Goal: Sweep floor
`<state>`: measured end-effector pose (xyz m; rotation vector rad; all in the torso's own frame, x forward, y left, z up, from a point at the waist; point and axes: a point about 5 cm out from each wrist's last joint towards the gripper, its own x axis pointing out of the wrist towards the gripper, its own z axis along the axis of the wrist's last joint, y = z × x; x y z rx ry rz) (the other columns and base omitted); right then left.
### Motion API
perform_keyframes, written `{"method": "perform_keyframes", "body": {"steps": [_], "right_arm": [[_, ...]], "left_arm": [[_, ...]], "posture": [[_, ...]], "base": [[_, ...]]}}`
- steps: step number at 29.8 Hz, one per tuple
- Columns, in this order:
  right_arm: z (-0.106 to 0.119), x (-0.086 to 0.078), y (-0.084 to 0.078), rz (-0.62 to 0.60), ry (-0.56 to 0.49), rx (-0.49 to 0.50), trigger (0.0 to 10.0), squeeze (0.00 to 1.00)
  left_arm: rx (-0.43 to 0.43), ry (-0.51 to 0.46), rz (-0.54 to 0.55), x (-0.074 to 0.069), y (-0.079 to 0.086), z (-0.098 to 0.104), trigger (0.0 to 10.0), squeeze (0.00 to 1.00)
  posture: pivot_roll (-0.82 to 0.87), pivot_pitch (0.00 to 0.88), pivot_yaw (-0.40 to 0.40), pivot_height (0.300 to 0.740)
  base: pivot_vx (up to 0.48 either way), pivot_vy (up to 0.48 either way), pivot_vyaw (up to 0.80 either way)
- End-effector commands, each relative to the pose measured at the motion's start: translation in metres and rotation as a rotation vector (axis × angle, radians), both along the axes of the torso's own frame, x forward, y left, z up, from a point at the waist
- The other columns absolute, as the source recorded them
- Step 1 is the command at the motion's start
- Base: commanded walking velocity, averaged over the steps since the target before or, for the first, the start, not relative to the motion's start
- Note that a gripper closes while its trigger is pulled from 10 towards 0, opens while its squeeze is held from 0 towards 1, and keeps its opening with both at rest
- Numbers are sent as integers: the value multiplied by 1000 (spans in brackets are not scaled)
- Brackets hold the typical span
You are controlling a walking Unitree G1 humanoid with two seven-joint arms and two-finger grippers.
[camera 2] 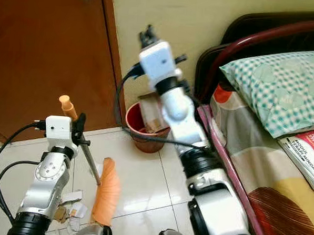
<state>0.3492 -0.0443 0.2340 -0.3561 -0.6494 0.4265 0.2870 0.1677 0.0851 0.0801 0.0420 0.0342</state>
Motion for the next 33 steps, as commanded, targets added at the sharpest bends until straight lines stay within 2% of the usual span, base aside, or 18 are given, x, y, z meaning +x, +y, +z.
{"method": "perform_keyframes", "body": {"steps": [1, 7, 13, 15, 17, 19, 25, 27, 33], "right_arm": [[2, -11, 12, 83, -81, -76, 10000, 0], [-28, -26, 24, 177, -67, -202, 10000, 0], [-37, -33, 26, 207, -87, -257, 10000, 0], [-24, -28, 21, 174, -108, -206, 10000, 0], [-21, -26, 21, 170, -108, -195, 10000, 0], [9, -20, 19, 153, -154, -114, 10000, 0], [65, -20, 18, 147, -253, 44, 10000, 0], [76, -22, 18, 149, -273, 78, 10000, 0], [89, -24, 14, 151, -267, 160, 10000, 0]], "left_arm": [[12, 29, 2, -2, -2, -6, 10000, 0], [8, 34, -3, -1, -5, -7, 10000, 0], [7, 38, -7, -1, -6, -8, 10000, 0], [6, 35, -7, -1, -6, -8, 10000, 0], [6, 34, -8, -1, -6, -8, 10000, 0], [8, 33, -10, 0, -6, -7, 10000, 0], [10, 32, -18, 1, -9, -6, 10000, 0], [9, 30, -20, 1, -9, -6, 10000, 0], [13, 30, -24, 2, -9, -6, 10000, 0]], "posture": [[-29, 77, -26, 740], [-34, 77, -32, 740], [-35, 78, -33, 740], [-33, 79, -33, 740], [-33, 79, -32, 740], [-33, 77, -31, 740], [-31, 74, -26, 740], [-29, 73, -25, 740], [-27, 72, -22, 740]], "base": [[0, 0, 0], [0, 0, 0], [0, 0, 0], [0, 0, 0], [0, 0, 0], [0, 0, 0], [0, 0, 0], [0, 0, 0], [0, 0, 0]]}}
